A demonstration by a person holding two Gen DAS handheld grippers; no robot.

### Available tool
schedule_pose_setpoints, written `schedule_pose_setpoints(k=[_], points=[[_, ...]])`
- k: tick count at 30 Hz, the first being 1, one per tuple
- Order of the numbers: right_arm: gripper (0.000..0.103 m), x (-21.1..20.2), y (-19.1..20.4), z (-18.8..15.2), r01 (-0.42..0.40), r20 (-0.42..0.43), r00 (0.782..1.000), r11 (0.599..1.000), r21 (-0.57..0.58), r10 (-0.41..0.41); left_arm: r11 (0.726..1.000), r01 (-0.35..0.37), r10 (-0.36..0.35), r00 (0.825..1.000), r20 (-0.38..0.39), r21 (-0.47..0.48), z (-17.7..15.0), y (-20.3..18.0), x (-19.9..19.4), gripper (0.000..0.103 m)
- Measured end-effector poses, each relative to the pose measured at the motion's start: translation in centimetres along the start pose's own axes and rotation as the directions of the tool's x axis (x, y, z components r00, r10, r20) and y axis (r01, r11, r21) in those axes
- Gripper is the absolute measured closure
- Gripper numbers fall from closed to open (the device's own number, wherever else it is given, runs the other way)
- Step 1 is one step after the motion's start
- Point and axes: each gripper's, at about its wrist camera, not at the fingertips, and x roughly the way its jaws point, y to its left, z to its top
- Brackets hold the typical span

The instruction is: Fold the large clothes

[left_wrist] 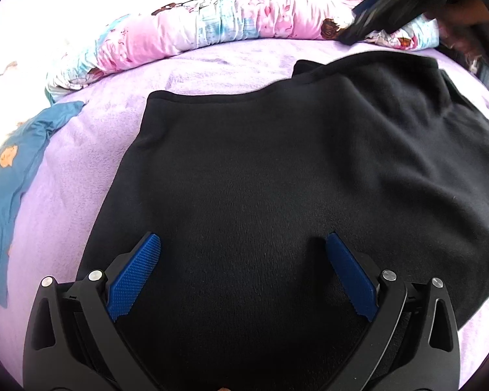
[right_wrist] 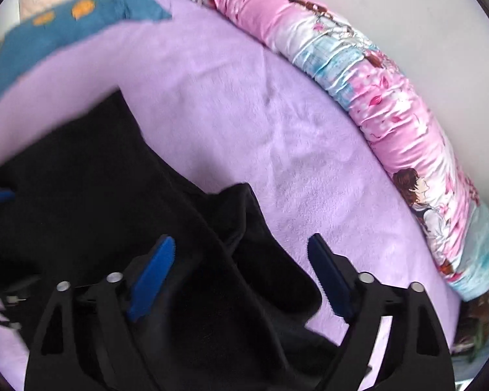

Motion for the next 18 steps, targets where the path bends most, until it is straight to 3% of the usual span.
schedule_pose_setpoints(k=[2, 3, 5, 6, 8, 12, 18], points=[[0.01, -2.6, -1.0, -0.5, -0.038, 0.02, 0.999, 0.997, 0.07, 0.037, 1.0, 0.0, 0.0, 1.0, -0.027, 0.001, 0.3, 0.0, -0.2, 0.006], [0.01, -3.1, -1.8, -1.3, -0.116, -0.015, 0.993, 0.986, 0.123, 0.119, 1.0, 0.003, -0.002, 1.0, -0.027, 0.002, 0.5, 0.0, -0.5, 0.006], [0.011, -3.2, -2.4, -2.7, -0.098, -0.038, 0.994, 0.986, 0.135, 0.104, 1.0, 0.029, -0.029, 1.0, -0.006, -0.002, 0.9, 0.0, -1.4, 0.006], [0.011, -2.6, -2.4, -3.9, -0.082, -0.072, 0.993, 0.989, 0.125, 0.092, 0.999, 0.041, -0.041, 0.999, 0.006, -0.008, 1.2, 0.1, -1.7, 0.006], [0.013, -0.9, -3.3, -6.4, -0.129, -0.108, 0.983, 0.974, 0.185, 0.151, 0.999, 0.047, -0.046, 0.999, 0.019, -0.023, 1.3, 0.3, -2.0, 0.006], [0.018, 2.0, -5.5, -9.2, -0.166, -0.107, 0.972, 0.932, 0.322, 0.209, 0.999, 0.037, -0.037, 0.999, 0.001, -0.028, 1.3, 0.7, -1.5, 0.006], [0.018, 6.3, -10.7, -10.4, -0.026, -0.126, 0.989, 0.92, 0.392, 0.082, 0.999, 0.038, -0.038, 0.999, -0.012, -0.023, 1.1, 0.7, -0.8, 0.006]])
